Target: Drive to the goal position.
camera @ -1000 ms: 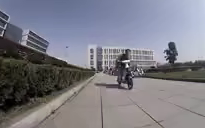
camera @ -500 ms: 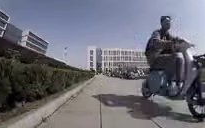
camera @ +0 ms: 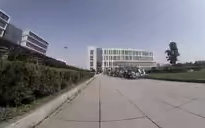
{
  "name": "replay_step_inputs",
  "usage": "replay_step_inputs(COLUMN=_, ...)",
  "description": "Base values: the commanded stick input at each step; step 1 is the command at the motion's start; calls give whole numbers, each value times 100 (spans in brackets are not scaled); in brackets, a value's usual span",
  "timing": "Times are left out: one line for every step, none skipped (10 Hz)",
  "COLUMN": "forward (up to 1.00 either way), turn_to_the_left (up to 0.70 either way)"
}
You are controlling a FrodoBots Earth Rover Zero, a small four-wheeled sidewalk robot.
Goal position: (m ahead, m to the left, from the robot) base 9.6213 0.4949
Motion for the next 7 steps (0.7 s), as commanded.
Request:
replay_step_inputs(forward=50, turn_to_the_left=0)
replay_step_inputs(forward=50, turn_to_the_left=0)
replay_step_inputs(forward=50, turn_to_the_left=0)
replay_step_inputs(forward=50, turn_to_the_left=0)
replay_step_inputs(forward=50, turn_to_the_left=0)
replay_step_inputs(forward=50, turn_to_the_left=0)
replay_step_inputs(forward=50, turn_to_the_left=0)
